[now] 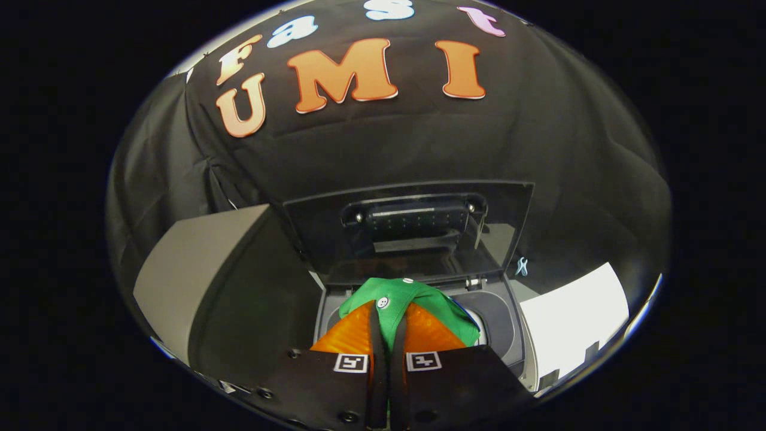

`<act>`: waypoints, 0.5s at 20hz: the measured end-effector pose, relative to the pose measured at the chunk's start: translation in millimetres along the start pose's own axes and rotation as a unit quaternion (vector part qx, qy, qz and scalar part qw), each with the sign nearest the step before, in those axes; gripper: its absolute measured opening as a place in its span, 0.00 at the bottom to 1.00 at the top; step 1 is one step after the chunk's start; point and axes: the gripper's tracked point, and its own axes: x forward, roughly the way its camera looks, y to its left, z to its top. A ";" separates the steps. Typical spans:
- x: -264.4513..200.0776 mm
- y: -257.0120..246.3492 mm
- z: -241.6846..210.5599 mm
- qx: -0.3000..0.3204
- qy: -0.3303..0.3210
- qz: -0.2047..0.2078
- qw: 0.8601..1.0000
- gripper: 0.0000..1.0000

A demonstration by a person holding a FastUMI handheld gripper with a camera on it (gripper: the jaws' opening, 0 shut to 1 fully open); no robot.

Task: Put the clothes into the washing machine and then close the washing machine lid.

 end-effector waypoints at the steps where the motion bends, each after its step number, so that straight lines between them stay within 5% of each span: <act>1: 6.4 -2.8 -7.1 -0.002 0.009 -0.001 1.000 0.10; 10: 68.0 -26.1 -63.6 -0.008 0.071 -0.016 0.997 0.10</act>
